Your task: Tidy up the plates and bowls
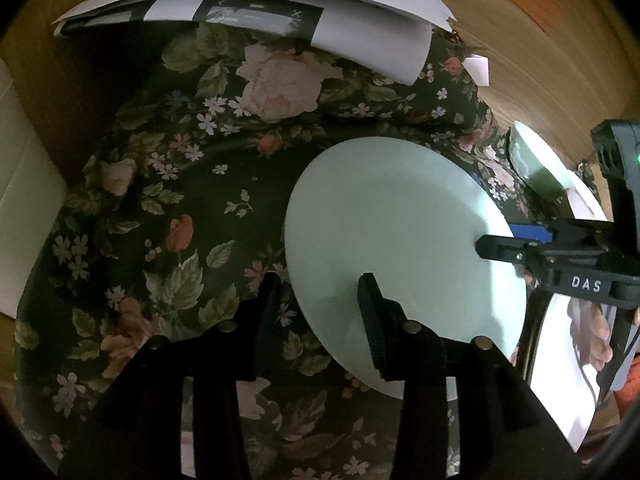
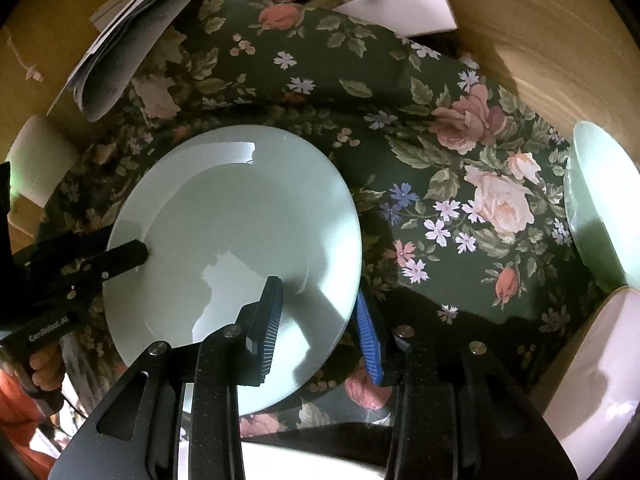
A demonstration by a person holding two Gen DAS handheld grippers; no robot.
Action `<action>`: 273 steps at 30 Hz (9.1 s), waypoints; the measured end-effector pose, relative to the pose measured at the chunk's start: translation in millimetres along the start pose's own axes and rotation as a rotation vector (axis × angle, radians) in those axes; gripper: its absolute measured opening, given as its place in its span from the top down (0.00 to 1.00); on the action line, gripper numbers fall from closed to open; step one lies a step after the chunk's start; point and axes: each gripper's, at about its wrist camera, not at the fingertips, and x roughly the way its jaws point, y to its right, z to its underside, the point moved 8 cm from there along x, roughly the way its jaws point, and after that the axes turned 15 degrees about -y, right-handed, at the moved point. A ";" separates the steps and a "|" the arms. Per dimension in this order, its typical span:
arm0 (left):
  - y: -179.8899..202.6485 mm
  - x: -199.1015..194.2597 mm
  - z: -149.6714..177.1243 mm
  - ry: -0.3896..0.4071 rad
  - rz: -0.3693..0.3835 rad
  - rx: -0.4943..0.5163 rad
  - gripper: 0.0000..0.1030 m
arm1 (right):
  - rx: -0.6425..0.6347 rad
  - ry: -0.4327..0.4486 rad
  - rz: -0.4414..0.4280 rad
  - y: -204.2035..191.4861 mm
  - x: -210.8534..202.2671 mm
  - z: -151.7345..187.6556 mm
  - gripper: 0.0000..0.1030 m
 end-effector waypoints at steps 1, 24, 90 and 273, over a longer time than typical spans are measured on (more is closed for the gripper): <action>1.8 0.5 0.6 0.003 -0.003 0.005 0.62 | -0.002 0.000 -0.001 0.2 -0.1 -1.2 0.67; 28.4 -38.0 -5.2 0.111 0.025 0.018 0.64 | 0.038 0.166 -0.015 10.9 -56.2 22.9 0.70; 140.5 -47.8 104.5 0.077 0.071 0.169 0.64 | 0.255 0.309 -0.074 52.5 -98.3 182.9 0.70; 80.8 -99.9 49.8 0.203 -0.009 0.092 0.84 | 0.158 0.463 -0.023 -19.5 -128.8 94.1 0.81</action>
